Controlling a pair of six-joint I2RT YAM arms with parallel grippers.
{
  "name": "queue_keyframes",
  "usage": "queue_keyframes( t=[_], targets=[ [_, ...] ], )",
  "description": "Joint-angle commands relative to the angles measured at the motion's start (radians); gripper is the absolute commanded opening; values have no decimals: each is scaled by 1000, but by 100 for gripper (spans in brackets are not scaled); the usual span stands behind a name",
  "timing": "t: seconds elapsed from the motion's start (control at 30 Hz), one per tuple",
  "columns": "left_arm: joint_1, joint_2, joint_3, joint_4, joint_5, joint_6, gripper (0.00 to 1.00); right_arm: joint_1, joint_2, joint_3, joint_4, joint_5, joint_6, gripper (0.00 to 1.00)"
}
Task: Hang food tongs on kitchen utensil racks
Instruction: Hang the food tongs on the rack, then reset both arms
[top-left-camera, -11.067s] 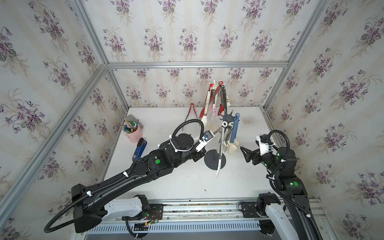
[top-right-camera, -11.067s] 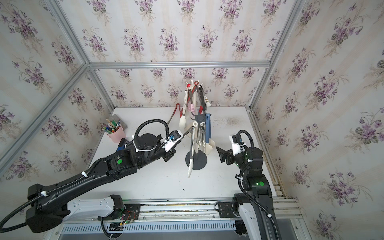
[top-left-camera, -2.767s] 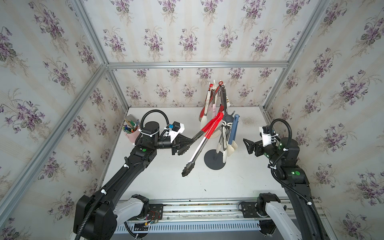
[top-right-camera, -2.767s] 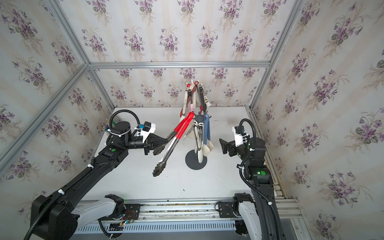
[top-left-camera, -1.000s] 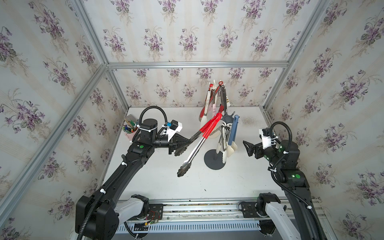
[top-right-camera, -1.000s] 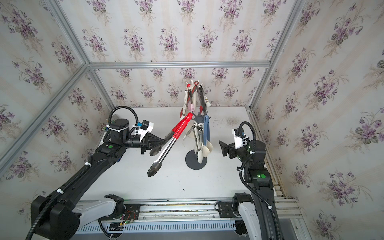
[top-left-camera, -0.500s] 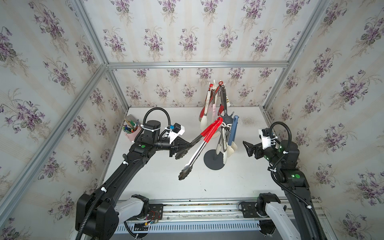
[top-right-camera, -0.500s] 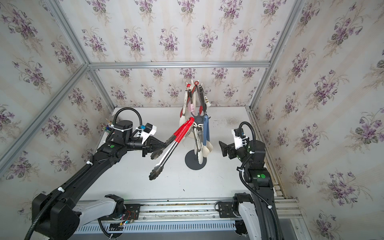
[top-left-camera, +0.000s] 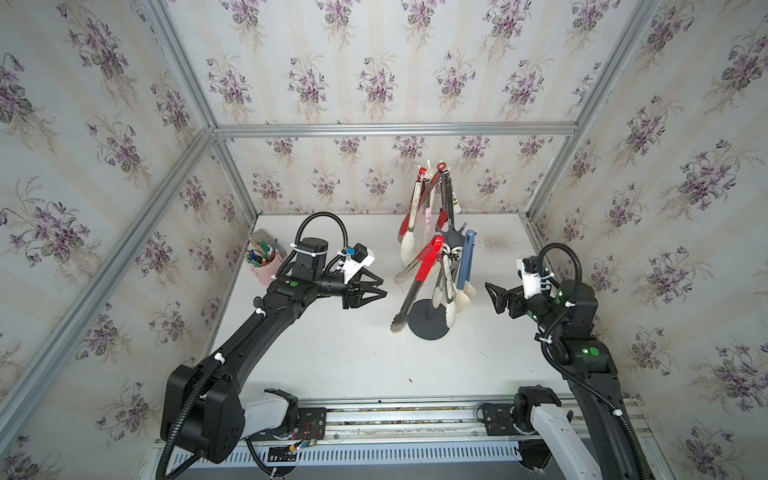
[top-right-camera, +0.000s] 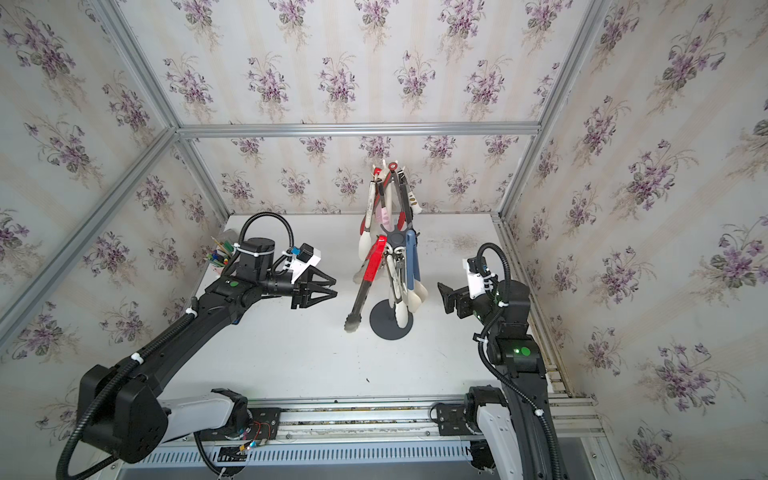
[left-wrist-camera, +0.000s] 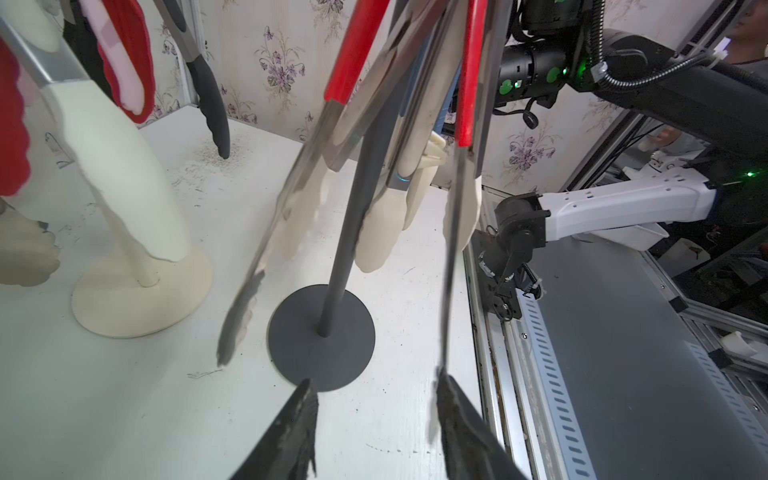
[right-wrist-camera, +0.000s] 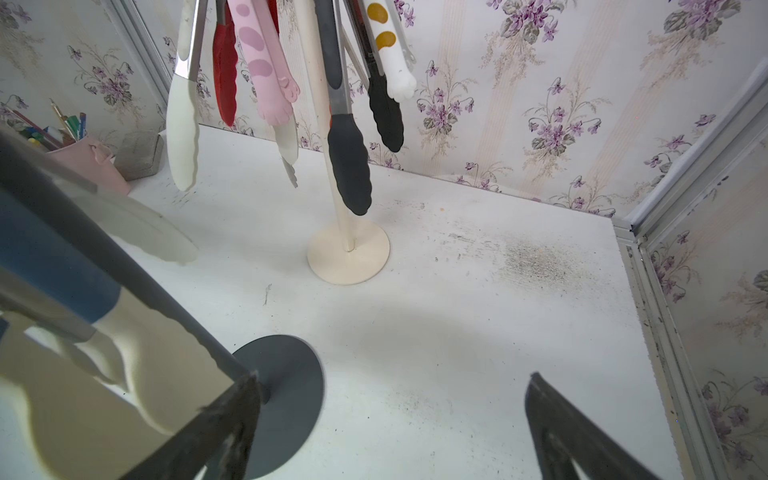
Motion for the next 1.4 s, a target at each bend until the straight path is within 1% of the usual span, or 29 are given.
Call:
queue_keyframes(
  t=[0.0,0.03,0.13,0.17,0.2,0.3,0.43,0.53,0.7,0.87,0.93,1.03,1.1,1.17,1.2,1.27,1.33,1.37],
  targets=[
    [1,26,37,-1,-41,19,54,0,0,-4,18,-7,-6,98],
    [1,34,50,0,-48,18,59,1,0,-5,20,-4,-5,98],
    [3,50,80,6,-111,-4,79,0,0,-13,29,11,3,98],
    [4,52,84,15,-131,-12,97,1,0,-18,34,18,6,98],
    [5,52,85,27,-144,-25,99,1,0,-23,42,27,13,98],
    [14,35,58,104,-218,-87,99,-1,1,-44,71,49,36,99],
    [61,-27,-54,304,-323,-236,99,0,30,-61,109,56,69,99],
    [95,-86,-137,392,-449,-311,99,-1,57,-77,162,108,94,100],
    [127,-163,-219,384,-712,-342,99,-22,129,-124,289,165,138,100],
    [188,-219,-303,380,-830,-358,99,-77,231,-204,490,230,233,100],
    [202,-254,-361,419,-918,-360,99,-97,289,-245,595,234,276,100],
    [225,-276,-446,497,-1006,-366,99,-98,393,-305,741,234,288,100],
    [238,-263,-488,545,-1043,-371,99,-99,468,-342,853,266,319,100],
    [248,-239,-528,599,-1041,-341,99,-98,544,-366,964,294,358,100],
    [248,-226,-554,650,-1064,-335,99,-98,585,-382,1031,302,372,100],
    [251,-197,-592,731,-1145,-357,99,-96,660,-404,1142,319,399,100],
    [257,-153,-613,805,-1190,-361,99,-80,702,-393,1204,348,392,100],
    [259,-131,-621,841,-1198,-363,99,-64,717,-403,1270,369,366,100]
  ],
)
